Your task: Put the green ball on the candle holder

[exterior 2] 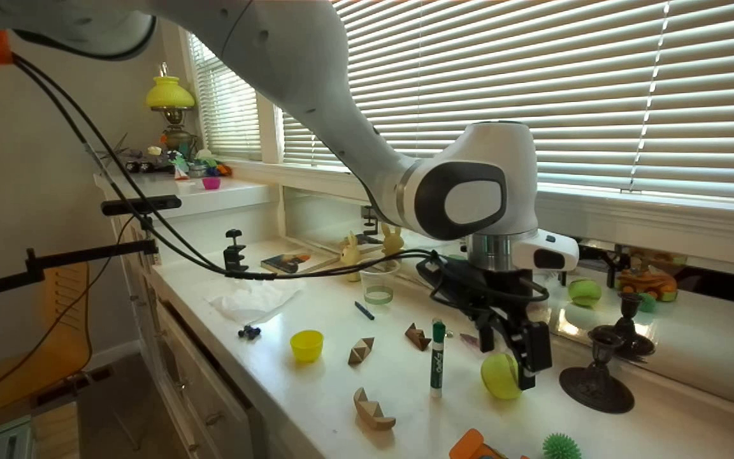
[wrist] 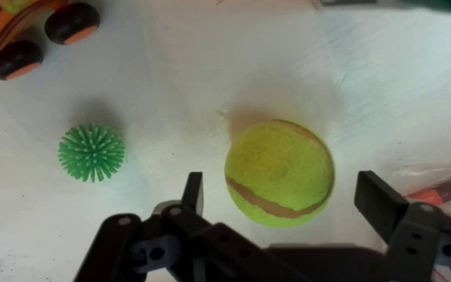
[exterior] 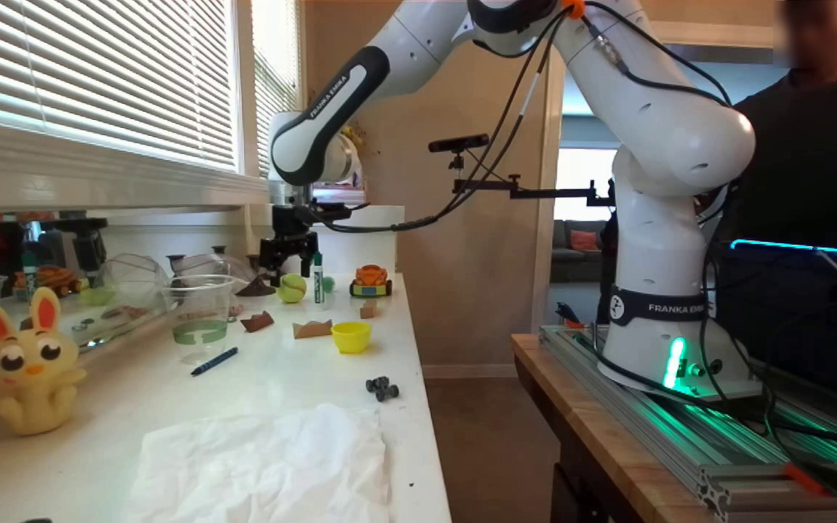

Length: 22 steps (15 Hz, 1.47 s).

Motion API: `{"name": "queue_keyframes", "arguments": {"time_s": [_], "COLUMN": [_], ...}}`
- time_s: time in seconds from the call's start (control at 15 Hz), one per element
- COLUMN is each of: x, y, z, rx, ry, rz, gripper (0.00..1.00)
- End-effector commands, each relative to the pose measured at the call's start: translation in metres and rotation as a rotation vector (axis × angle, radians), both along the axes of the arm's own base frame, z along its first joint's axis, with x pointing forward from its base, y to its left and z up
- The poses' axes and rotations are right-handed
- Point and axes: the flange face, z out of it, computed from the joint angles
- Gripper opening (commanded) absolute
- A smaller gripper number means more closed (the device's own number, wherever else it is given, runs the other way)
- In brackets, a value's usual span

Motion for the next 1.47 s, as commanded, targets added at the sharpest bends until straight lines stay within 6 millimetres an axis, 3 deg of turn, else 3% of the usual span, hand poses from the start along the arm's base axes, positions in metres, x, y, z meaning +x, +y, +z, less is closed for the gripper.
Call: {"name": "queue_keyframes", "arguments": {"time_s": [0.0,0.2,0.33,0.6,1.07,1.4], "x": [0.006,0.006,0.006,0.003,-0.009,-0.006], "y": [-0.001,-0.001,-0.002,-0.001,-0.034,-0.059], "z": [-0.001,-0.001,-0.001,0.009,0.097,0.124], "rx": [-0.026,-0.026,-0.029,-0.015,-0.013,-0.031], "ry": [-0.002,0.0,-0.002,-0.009,-0.116,-0.182], "rz": [0.027,0.027,0.028,0.031,0.004,-0.049], "gripper": [0.74,0.5,0.41,0.41,0.41,0.41]}}
